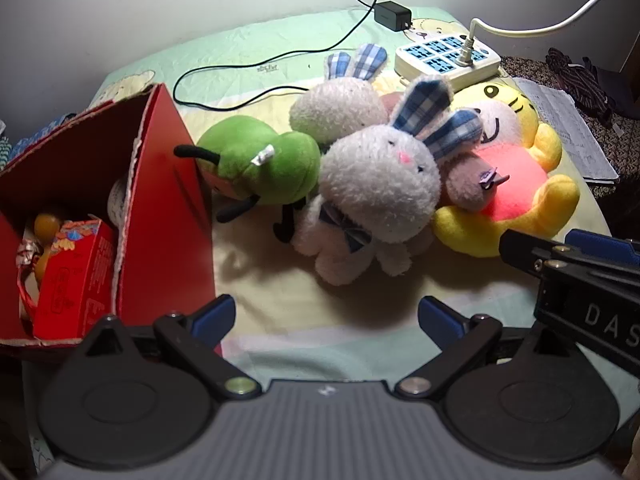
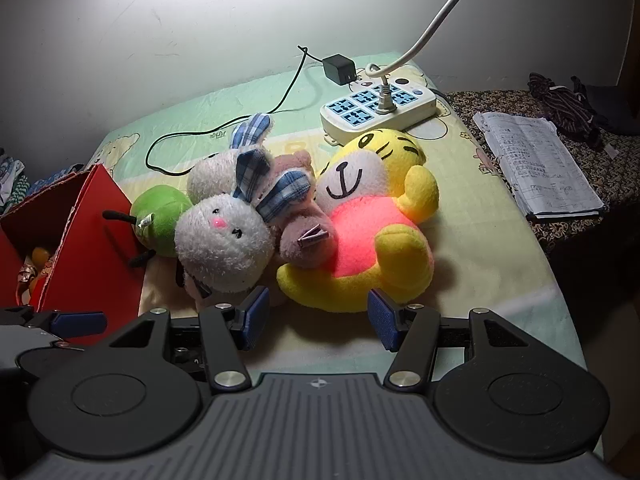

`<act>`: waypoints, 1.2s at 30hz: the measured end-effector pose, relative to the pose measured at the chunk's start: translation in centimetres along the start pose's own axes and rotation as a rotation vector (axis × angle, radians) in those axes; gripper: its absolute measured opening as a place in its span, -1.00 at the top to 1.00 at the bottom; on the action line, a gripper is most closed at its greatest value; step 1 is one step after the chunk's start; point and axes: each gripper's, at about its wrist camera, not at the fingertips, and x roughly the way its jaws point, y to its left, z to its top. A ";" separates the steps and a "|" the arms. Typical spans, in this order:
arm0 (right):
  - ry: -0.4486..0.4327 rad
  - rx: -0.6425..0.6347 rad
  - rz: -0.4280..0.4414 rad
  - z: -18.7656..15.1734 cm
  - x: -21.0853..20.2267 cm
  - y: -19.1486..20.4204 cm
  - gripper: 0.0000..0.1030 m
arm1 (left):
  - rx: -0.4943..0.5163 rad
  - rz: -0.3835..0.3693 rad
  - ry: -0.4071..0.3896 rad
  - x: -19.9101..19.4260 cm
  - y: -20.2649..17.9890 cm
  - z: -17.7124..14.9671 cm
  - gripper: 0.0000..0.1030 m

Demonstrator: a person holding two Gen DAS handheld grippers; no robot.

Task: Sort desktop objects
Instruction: 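Reach the right gripper toward the yellow-and-pink tiger plush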

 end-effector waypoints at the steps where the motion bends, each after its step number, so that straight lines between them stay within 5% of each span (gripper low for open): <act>1: 0.001 0.000 0.001 0.0 0.0 0.0 -0.12 | 0.002 0.001 0.000 0.0 -0.1 0.0 -0.91; 20: 0.004 0.057 0.014 -0.3 0.5 -2.2 -0.12 | 0.067 -0.025 0.015 0.5 -1.7 -0.1 -0.92; 30: -0.062 0.215 -0.018 1.0 0.5 -8.4 -0.14 | 0.204 -0.276 -0.053 0.1 -5.5 0.4 -0.87; 36: -0.064 0.299 0.080 2.7 2.3 -11.2 -0.25 | 0.216 -0.350 -0.061 1.9 -7.1 1.9 -0.86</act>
